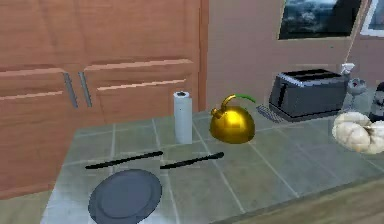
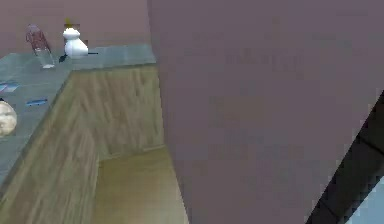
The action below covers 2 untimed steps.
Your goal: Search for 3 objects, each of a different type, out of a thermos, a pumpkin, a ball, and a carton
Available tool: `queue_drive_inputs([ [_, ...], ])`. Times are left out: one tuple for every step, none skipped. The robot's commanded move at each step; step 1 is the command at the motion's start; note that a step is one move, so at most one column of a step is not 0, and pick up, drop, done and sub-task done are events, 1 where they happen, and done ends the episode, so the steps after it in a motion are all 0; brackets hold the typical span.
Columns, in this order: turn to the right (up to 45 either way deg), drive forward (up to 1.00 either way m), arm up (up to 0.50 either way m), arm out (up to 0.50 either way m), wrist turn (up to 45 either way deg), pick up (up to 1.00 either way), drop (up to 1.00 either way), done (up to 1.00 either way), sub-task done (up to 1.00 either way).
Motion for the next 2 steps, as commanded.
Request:
queue_drive_inputs([
  [42.0,0.0,0.0,0.0,0.0,0.0,0.0,0.0,0.0],
  [0.0,0.0,0.0,0.0,0.0,0.0,0.0,0.0,1.0],
])
